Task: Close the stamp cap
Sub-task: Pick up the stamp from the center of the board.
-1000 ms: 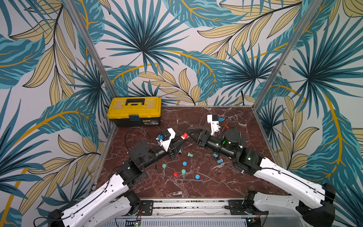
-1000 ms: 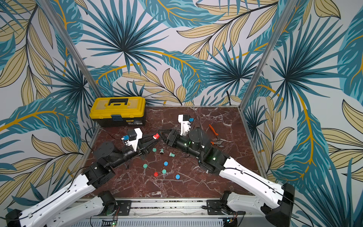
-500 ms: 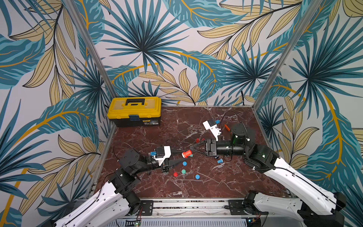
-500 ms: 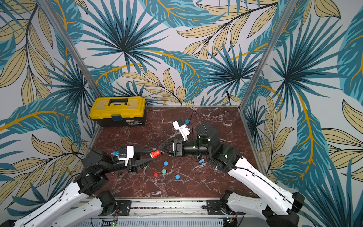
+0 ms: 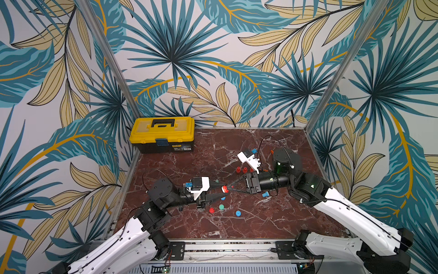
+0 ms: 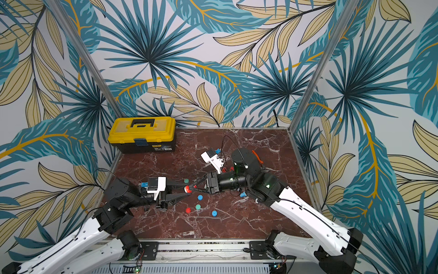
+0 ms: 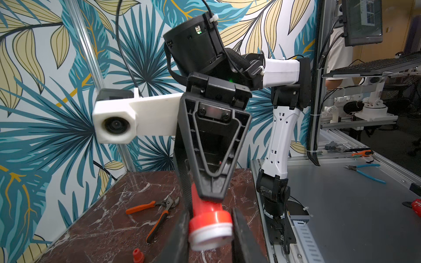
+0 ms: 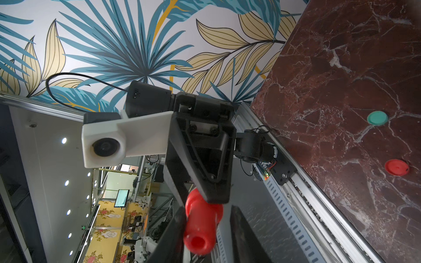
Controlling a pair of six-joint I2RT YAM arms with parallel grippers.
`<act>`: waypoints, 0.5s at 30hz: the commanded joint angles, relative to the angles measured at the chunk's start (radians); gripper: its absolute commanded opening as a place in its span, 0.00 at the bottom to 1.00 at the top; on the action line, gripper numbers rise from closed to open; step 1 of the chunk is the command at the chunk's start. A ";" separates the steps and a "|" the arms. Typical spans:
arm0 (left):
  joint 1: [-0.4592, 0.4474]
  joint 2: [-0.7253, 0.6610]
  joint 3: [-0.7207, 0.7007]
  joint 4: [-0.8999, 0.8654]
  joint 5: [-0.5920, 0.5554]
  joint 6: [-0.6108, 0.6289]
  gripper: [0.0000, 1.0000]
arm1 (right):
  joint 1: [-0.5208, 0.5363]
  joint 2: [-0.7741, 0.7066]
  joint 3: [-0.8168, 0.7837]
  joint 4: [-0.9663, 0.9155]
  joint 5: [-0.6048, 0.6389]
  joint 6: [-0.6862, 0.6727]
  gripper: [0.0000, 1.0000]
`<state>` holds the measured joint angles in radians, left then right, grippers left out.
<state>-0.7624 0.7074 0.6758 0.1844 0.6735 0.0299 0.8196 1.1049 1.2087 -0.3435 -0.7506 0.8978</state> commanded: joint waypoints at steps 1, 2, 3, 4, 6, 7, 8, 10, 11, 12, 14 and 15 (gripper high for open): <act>0.002 0.004 -0.002 0.007 0.003 0.001 0.19 | 0.004 0.004 -0.011 -0.016 -0.028 -0.010 0.31; 0.002 0.007 -0.001 0.007 0.004 0.000 0.19 | 0.003 0.006 -0.011 -0.014 -0.030 -0.010 0.30; 0.002 0.009 -0.001 0.007 0.006 0.000 0.19 | 0.004 0.007 -0.012 -0.014 -0.029 -0.009 0.28; 0.002 0.010 0.000 0.007 0.008 -0.002 0.19 | 0.004 0.009 -0.013 -0.013 -0.031 -0.010 0.27; 0.002 0.014 0.002 0.007 0.012 -0.001 0.19 | 0.004 0.009 -0.014 -0.008 -0.036 -0.007 0.26; 0.002 0.015 0.002 0.007 0.010 -0.003 0.19 | 0.003 0.009 -0.016 -0.006 -0.036 -0.007 0.24; 0.002 0.015 0.001 0.007 0.007 -0.003 0.19 | 0.004 0.009 -0.016 -0.005 -0.038 -0.009 0.21; 0.002 0.012 -0.002 0.007 -0.010 -0.007 0.30 | 0.004 0.008 -0.015 -0.012 -0.030 -0.014 0.16; 0.002 0.009 -0.004 0.006 -0.028 -0.010 0.41 | 0.004 0.005 -0.013 -0.025 -0.018 -0.022 0.14; 0.001 0.005 -0.007 0.005 -0.045 -0.013 0.51 | 0.003 0.003 -0.012 -0.039 0.003 -0.030 0.13; 0.004 -0.011 -0.013 -0.001 -0.094 -0.022 0.68 | 0.004 -0.004 -0.008 -0.071 0.051 -0.044 0.11; 0.009 -0.017 -0.014 -0.009 -0.111 -0.024 0.72 | 0.004 -0.005 -0.006 -0.089 0.078 -0.052 0.10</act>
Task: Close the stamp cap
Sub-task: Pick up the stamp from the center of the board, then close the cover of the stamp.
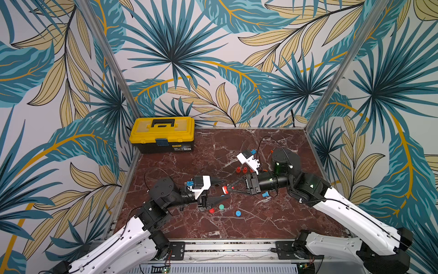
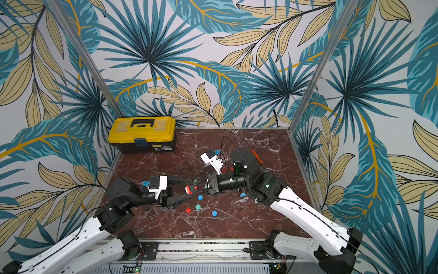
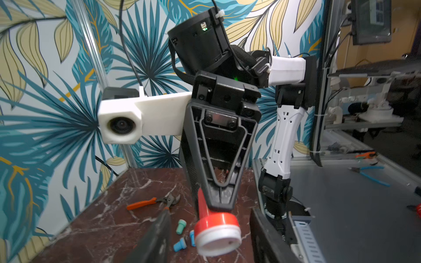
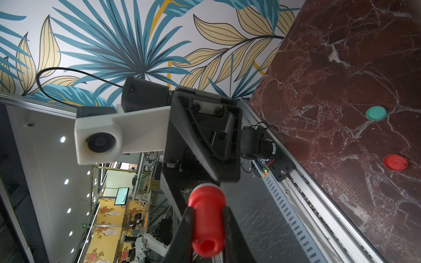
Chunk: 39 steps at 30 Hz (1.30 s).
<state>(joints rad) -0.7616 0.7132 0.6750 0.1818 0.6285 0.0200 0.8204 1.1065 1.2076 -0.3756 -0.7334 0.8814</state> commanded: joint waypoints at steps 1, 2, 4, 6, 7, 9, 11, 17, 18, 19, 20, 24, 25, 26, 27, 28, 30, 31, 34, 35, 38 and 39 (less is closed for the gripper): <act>0.015 -0.033 -0.012 -0.024 -0.088 -0.015 0.74 | 0.003 -0.005 -0.001 -0.084 0.090 -0.043 0.09; 0.025 -0.039 -0.009 -0.050 -0.111 -0.018 0.76 | 0.003 -0.004 0.003 -0.112 0.126 -0.055 0.09; 0.052 -0.050 0.008 -0.118 -0.147 -0.018 0.77 | 0.003 -0.002 0.007 -0.156 0.186 -0.071 0.08; 0.092 -0.048 0.043 -0.220 -0.190 -0.019 0.77 | 0.009 0.004 0.004 -0.180 0.244 -0.077 0.07; 0.115 -0.043 0.072 -0.285 -0.207 -0.010 0.77 | 0.012 0.010 0.003 -0.192 0.270 -0.081 0.07; 0.151 -0.027 0.125 -0.421 -0.256 0.019 0.77 | 0.023 0.026 -0.010 -0.186 0.304 -0.081 0.07; 0.192 -0.006 0.182 -0.553 -0.321 0.041 0.78 | 0.035 0.053 -0.023 -0.173 0.326 -0.079 0.07; 0.446 0.008 0.215 -0.664 -0.241 -0.012 0.80 | 0.080 0.184 -0.036 -0.168 0.411 -0.085 0.06; 0.493 0.010 0.208 -0.663 -0.204 -0.028 0.80 | 0.088 0.208 -0.039 -0.161 0.423 -0.085 0.06; 0.547 0.014 0.199 -0.663 -0.164 -0.044 0.80 | 0.100 0.236 -0.037 -0.159 0.437 -0.086 0.06; 0.594 0.022 0.192 -0.663 -0.135 -0.059 0.80 | 0.113 0.265 -0.036 -0.153 0.447 -0.087 0.06; 0.735 0.048 0.159 -0.662 -0.066 -0.098 0.80 | 0.158 0.378 -0.033 -0.125 0.483 -0.097 0.06; 0.756 0.051 0.154 -0.662 -0.078 -0.109 0.80 | 0.165 0.407 -0.031 -0.116 0.498 -0.100 0.06; 0.768 0.052 0.151 -0.662 -0.092 -0.116 0.80 | 0.171 0.433 -0.029 -0.114 0.513 -0.103 0.06; 0.775 0.051 0.149 -0.662 -0.106 -0.118 0.80 | 0.179 0.464 -0.022 -0.115 0.529 -0.110 0.06; 0.777 0.046 0.148 -0.662 -0.119 -0.118 0.80 | 0.187 0.496 -0.009 -0.123 0.542 -0.120 0.06; 0.777 0.032 0.139 -0.661 -0.138 -0.121 0.80 | 0.201 0.553 0.025 -0.149 0.566 -0.139 0.06; 0.777 0.024 0.134 -0.660 -0.150 -0.125 0.80 | 0.208 0.581 0.044 -0.156 0.574 -0.154 0.06; 0.778 0.013 0.123 -0.657 -0.177 -0.132 0.80 | 0.225 0.656 0.078 -0.159 0.602 -0.178 0.06; 0.778 0.012 0.124 -0.656 -0.182 -0.132 0.80 | 0.229 0.679 0.087 -0.164 0.608 -0.179 0.06; 0.778 -0.001 0.120 -0.657 -0.188 -0.132 0.80 | 0.241 0.741 0.122 -0.177 0.636 -0.187 0.06; 0.778 -0.006 0.116 -0.657 -0.188 -0.133 0.81 | 0.245 0.759 0.130 -0.183 0.646 -0.188 0.06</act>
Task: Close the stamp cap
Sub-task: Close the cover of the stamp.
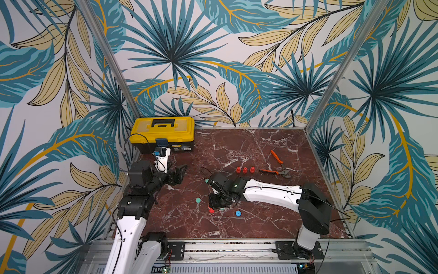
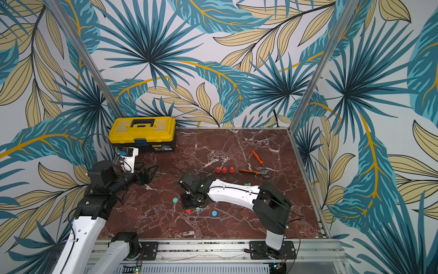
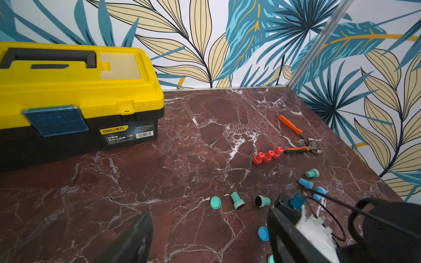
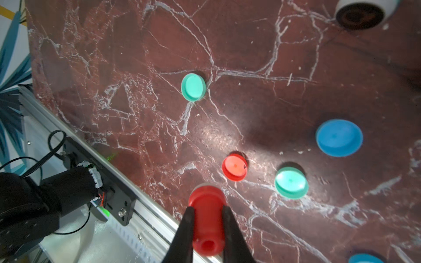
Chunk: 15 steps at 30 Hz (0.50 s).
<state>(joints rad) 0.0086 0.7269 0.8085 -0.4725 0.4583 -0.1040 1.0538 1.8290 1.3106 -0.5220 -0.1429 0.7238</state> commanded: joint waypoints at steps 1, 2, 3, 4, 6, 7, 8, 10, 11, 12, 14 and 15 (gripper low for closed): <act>0.008 -0.022 -0.020 -0.003 -0.018 -0.012 0.81 | 0.015 0.052 0.035 -0.039 0.064 -0.032 0.06; 0.008 -0.024 -0.021 -0.003 -0.017 -0.013 0.81 | 0.017 0.065 0.038 -0.039 0.068 -0.033 0.06; 0.008 -0.022 -0.020 -0.002 -0.018 -0.015 0.81 | 0.017 0.077 0.040 -0.039 0.072 -0.032 0.06; 0.008 -0.021 -0.020 -0.002 -0.017 -0.013 0.81 | 0.017 0.087 0.044 -0.039 0.073 -0.033 0.06; 0.008 -0.021 -0.020 -0.001 -0.014 -0.015 0.81 | 0.018 0.100 0.044 -0.042 0.081 -0.032 0.06; 0.008 -0.023 -0.020 -0.002 -0.014 -0.014 0.82 | 0.020 0.106 0.046 -0.047 0.087 -0.032 0.06; 0.008 -0.023 -0.021 -0.002 -0.013 -0.016 0.82 | 0.020 0.110 0.046 -0.049 0.092 -0.033 0.06; 0.008 -0.025 -0.022 -0.001 -0.013 -0.014 0.82 | 0.023 0.118 0.045 -0.057 0.103 -0.037 0.06; 0.008 -0.024 -0.022 -0.002 -0.013 -0.014 0.82 | 0.021 0.122 0.048 -0.063 0.104 -0.038 0.06; 0.008 -0.025 -0.022 -0.002 -0.013 -0.015 0.82 | 0.022 0.125 0.049 -0.067 0.104 -0.041 0.06; 0.008 -0.024 -0.022 -0.001 -0.013 -0.015 0.82 | 0.024 0.130 0.048 -0.066 0.101 -0.043 0.06; 0.008 -0.025 -0.023 -0.002 -0.014 -0.014 0.82 | 0.024 0.134 0.048 -0.065 0.095 -0.044 0.06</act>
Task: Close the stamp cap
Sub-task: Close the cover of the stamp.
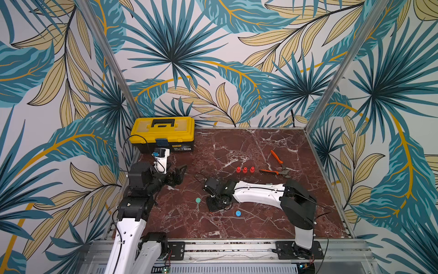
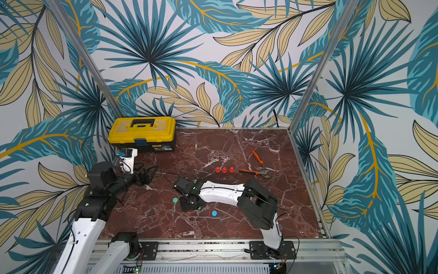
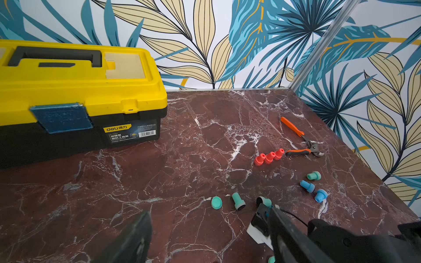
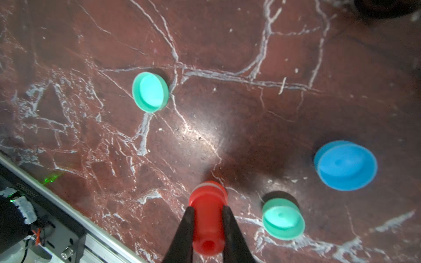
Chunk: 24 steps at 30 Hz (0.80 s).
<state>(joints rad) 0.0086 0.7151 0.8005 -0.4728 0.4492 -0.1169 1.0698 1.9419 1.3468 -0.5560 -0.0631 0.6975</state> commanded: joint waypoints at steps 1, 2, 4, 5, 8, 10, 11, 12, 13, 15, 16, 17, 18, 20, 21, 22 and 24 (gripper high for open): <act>0.008 -0.013 -0.015 -0.001 -0.005 -0.001 0.82 | 0.007 0.023 0.012 -0.030 0.009 -0.017 0.07; 0.008 -0.014 -0.015 -0.001 -0.005 -0.001 0.82 | 0.011 0.025 0.011 -0.029 0.005 -0.018 0.07; 0.008 -0.013 -0.015 -0.001 -0.004 -0.003 0.82 | 0.011 0.030 0.010 -0.027 0.001 -0.020 0.07; 0.008 -0.014 -0.015 -0.001 -0.005 -0.003 0.82 | 0.012 0.034 0.011 -0.028 -0.002 -0.022 0.06; 0.008 -0.014 -0.017 -0.001 -0.006 -0.003 0.82 | 0.015 0.042 0.014 -0.040 -0.001 -0.024 0.07; 0.008 -0.015 -0.018 -0.001 -0.008 -0.003 0.82 | 0.017 0.042 0.015 -0.051 0.003 -0.025 0.06; 0.008 -0.016 -0.018 -0.001 -0.009 -0.003 0.82 | 0.019 0.038 0.013 -0.053 0.006 -0.026 0.07; 0.008 -0.016 -0.018 0.000 -0.007 -0.003 0.82 | 0.022 0.033 0.013 -0.056 0.011 -0.025 0.07; 0.008 -0.014 -0.019 0.000 -0.008 -0.003 0.82 | 0.022 0.027 0.014 -0.059 0.014 -0.026 0.07; 0.008 -0.013 -0.019 0.000 -0.008 -0.004 0.82 | 0.027 0.006 0.011 -0.061 0.030 -0.024 0.07; 0.008 -0.013 -0.018 0.000 -0.008 -0.004 0.82 | 0.028 -0.003 0.010 -0.061 0.036 -0.024 0.07; 0.008 -0.013 -0.018 0.000 -0.008 -0.003 0.82 | 0.028 -0.014 0.008 -0.060 0.040 -0.023 0.07; 0.008 -0.014 -0.018 0.000 -0.008 -0.004 0.82 | 0.030 -0.022 0.009 -0.059 0.041 -0.023 0.07; 0.008 -0.016 -0.020 0.000 -0.009 -0.003 0.82 | 0.031 -0.032 0.010 -0.058 0.041 -0.020 0.07; 0.008 -0.017 -0.020 0.000 -0.010 -0.004 0.82 | 0.032 -0.032 0.012 -0.058 0.037 -0.020 0.07; 0.008 -0.017 -0.020 0.000 -0.010 -0.003 0.82 | 0.033 -0.034 0.013 -0.058 0.037 -0.019 0.07; 0.008 -0.017 -0.020 0.000 -0.011 -0.004 0.82 | 0.036 -0.034 0.014 -0.057 0.037 -0.019 0.07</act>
<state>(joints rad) 0.0086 0.7113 0.8001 -0.4725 0.4480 -0.1207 1.0985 1.9423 1.3605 -0.5819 -0.0441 0.6868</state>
